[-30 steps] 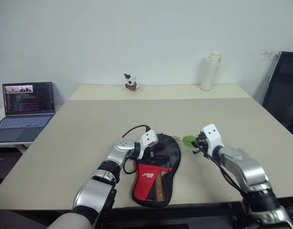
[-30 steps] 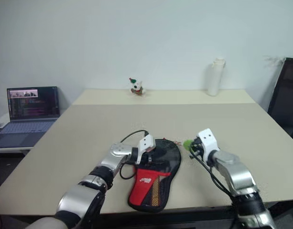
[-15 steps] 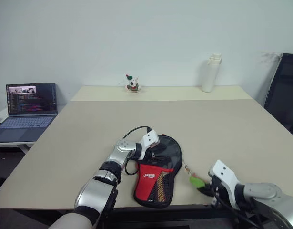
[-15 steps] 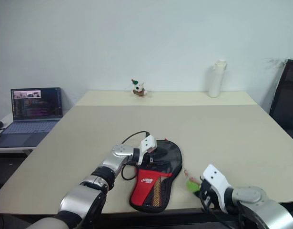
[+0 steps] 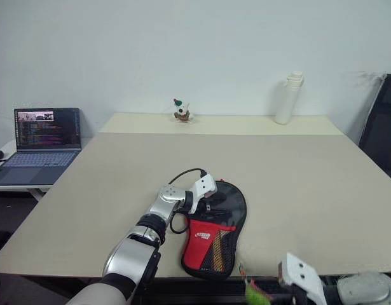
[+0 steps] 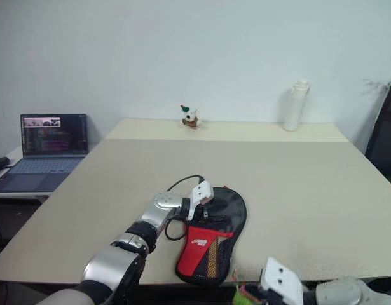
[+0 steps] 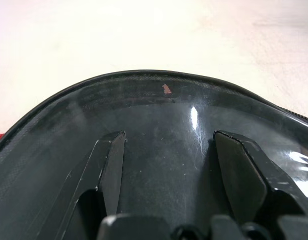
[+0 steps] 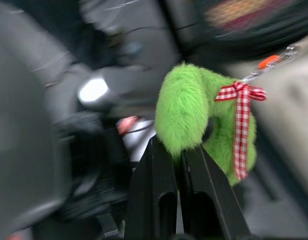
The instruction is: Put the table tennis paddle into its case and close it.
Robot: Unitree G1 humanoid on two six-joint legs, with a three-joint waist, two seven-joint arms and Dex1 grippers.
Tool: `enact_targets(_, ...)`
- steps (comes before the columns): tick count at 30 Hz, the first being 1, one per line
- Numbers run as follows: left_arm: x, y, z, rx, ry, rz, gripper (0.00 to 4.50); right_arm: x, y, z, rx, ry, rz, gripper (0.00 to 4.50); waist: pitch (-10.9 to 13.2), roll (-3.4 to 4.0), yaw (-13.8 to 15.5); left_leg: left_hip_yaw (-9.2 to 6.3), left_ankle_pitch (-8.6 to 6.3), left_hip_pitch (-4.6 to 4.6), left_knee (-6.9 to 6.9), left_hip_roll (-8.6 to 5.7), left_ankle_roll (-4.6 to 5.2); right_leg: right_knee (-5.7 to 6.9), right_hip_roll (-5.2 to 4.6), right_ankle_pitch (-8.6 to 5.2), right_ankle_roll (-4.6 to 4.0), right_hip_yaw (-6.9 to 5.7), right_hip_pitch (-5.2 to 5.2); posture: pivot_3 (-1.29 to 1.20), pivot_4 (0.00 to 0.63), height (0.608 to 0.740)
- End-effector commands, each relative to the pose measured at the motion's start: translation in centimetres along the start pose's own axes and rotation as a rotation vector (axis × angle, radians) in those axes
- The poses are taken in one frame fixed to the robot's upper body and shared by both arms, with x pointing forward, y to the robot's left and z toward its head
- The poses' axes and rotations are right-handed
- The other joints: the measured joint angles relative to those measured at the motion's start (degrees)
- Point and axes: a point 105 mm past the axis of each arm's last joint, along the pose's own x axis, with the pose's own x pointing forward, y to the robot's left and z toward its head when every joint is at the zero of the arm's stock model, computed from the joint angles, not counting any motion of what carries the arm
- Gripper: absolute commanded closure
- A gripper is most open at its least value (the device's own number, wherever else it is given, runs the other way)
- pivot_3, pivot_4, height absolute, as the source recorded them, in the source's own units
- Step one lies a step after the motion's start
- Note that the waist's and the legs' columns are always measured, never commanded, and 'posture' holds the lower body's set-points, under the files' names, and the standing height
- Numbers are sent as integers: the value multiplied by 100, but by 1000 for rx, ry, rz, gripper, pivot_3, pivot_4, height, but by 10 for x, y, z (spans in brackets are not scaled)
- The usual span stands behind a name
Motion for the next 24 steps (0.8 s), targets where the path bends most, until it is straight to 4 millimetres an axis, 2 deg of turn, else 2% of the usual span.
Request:
enact_targets(1, -1, -26, -53, -107, 184, -67, 1442, 1, 23, 6, -37, -16, 123, 4485, 1, -5, -1, 0, 0, 3, 3, 1, 0, 0, -1, 0, 0, 0, 2, 0, 150, 740)
enact_targets(11, -2, -24, -54, -108, 186, -53, 1442, -8, 24, 16, -73, -1, 124, 4485, 12, -26, 0, -4, -1, 4, -3, 3, -2, -4, -4, -18, -29, -6, 4, 0, 150, 740)
enact_targets(15, -1, -25, -54, -107, 183, -50, 1442, -18, 23, 26, -89, -4, 112, 3534, 14, -29, 1, -4, -2, 4, -3, 3, -2, -5, -6, -19, -30, -6, 4, 0, 150, 740)
enact_targets(18, 1, -25, -53, -107, 178, -48, 1442, -23, 20, 36, -94, -30, 99, 2479, 14, -30, 2, -7, -2, 5, -3, 5, -2, -5, -14, -20, -31, -7, 4, 0, 150, 740)
enact_targets(19, 1, -24, -51, -119, 165, -41, 1442, -27, 18, 46, -74, -74, 104, 2156, 14, -29, 2, -8, -1, 5, -3, 7, -2, -5, -15, -20, -31, -7, 4, 0, 150, 740)
enact_targets(22, 2, -21, -47, -124, 139, -26, 1442, -36, 5, 73, -45, -177, 83, 2156, 14, -27, -1, -9, -1, 6, -1, 7, -2, -6, -21, -20, -32, -6, 7, 0, 150, 740)
enact_targets(24, 2, -19, -41, -118, 113, -17, 1442, -39, -5, 83, -45, -200, 54, 2156, 14, -27, -1, -10, -1, 8, 0, 8, -2, -6, -26, -20, -32, -7, 6, 0, 150, 740)
